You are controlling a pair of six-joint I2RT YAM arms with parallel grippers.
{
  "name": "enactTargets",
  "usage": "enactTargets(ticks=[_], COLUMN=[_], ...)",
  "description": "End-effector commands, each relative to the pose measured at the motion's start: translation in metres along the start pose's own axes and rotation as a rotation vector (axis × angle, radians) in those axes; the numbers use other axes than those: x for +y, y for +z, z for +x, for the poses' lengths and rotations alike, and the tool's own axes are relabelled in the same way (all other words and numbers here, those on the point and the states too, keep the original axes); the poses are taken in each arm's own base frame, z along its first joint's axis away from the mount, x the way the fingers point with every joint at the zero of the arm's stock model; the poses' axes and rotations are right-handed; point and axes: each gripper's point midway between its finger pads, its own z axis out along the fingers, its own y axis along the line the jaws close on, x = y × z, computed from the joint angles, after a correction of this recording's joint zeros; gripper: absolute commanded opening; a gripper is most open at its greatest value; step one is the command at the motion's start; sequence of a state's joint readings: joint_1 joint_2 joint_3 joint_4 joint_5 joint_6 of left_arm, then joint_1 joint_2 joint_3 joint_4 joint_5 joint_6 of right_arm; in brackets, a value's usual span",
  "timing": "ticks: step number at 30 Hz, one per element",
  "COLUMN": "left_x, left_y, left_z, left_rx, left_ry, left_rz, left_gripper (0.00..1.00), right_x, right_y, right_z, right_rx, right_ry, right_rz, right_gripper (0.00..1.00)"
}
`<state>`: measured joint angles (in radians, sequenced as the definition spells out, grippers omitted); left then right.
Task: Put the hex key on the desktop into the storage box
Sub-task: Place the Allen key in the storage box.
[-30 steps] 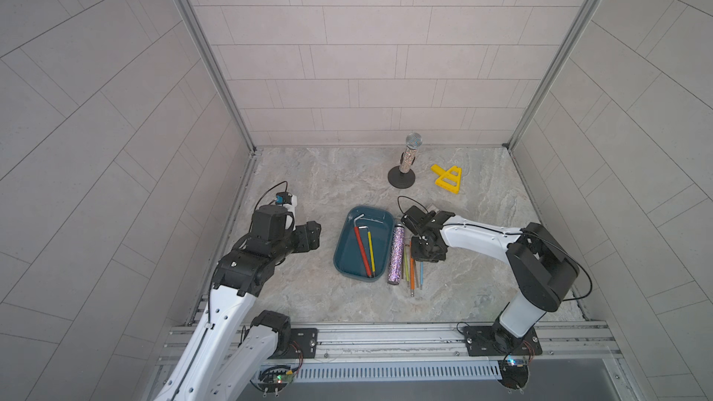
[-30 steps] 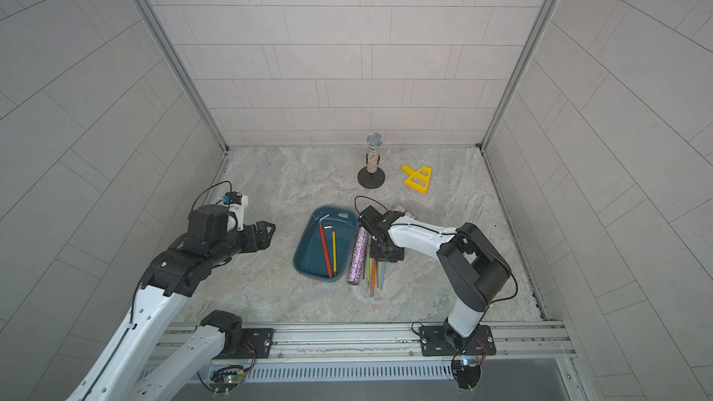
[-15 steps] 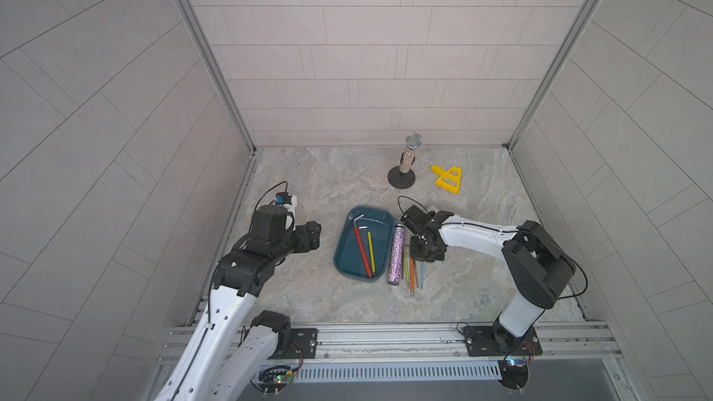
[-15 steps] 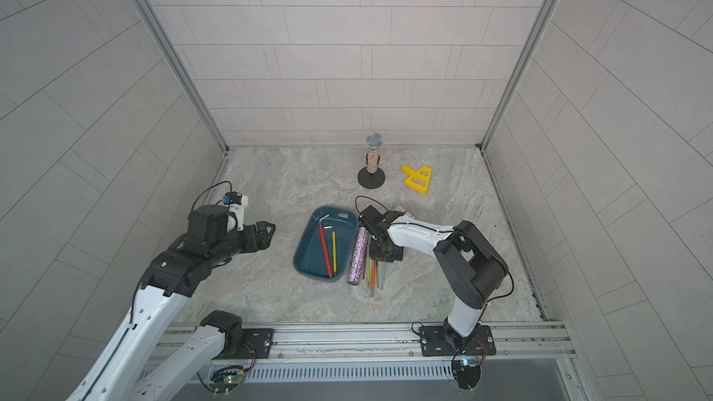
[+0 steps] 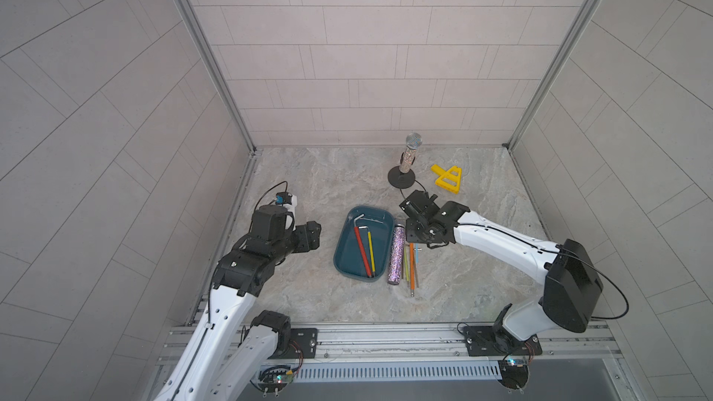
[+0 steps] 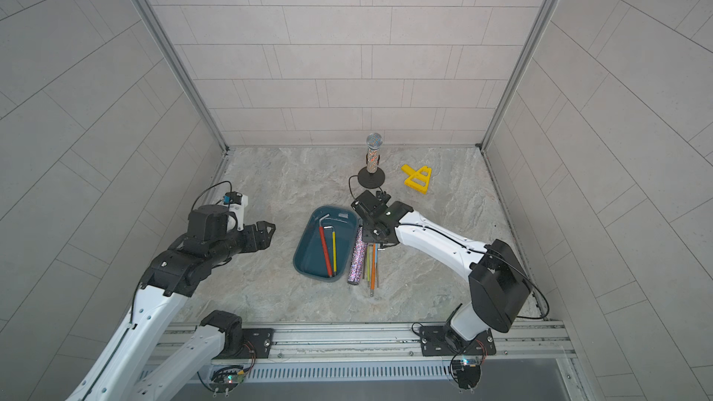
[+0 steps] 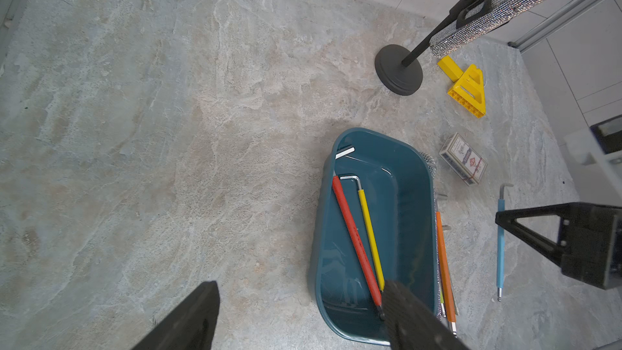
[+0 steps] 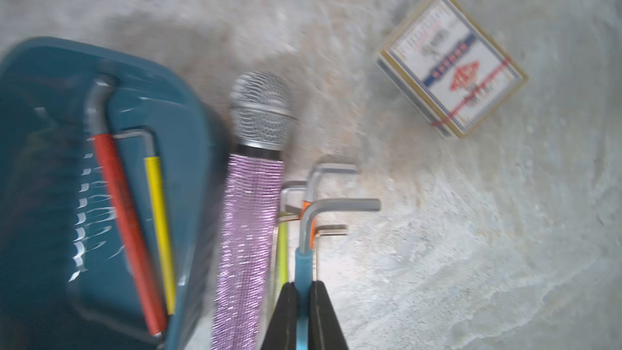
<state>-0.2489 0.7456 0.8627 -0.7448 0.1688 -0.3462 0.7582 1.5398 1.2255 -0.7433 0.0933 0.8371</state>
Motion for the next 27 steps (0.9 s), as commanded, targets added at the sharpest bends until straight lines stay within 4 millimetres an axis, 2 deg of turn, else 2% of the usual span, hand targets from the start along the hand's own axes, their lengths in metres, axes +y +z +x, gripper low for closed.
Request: enactTargets(ticks=[1,5,9,19,27], left_x=[0.001,0.002,0.002,0.002,0.002], left_y=[0.0,0.0,-0.001,0.0,0.0], left_z=[-0.001,-0.001,-0.001,-0.001,-0.001], left_rx=[-0.014,-0.014,-0.018,-0.016,-0.016], left_ry=[0.008,0.009,0.01,0.009,0.01], left_rz=[0.0,-0.003,-0.003,-0.003,-0.004], left_gripper=[0.83,0.84,0.84,0.84,0.83], right_x=[0.036,0.081,0.106,0.121,0.118], right_y=[-0.006,0.0,0.017,0.074,0.102], right_z=[-0.007,-0.006,-0.001,0.027,0.041], right_rx=[-0.004,0.035,0.089,0.238,0.289], right_ry=[-0.123,-0.194,-0.208,-0.204,-0.18], right_rz=[-0.049,-0.102,-0.131,-0.111,-0.087], right_gripper=[0.0,0.0,0.0,0.0,0.0])
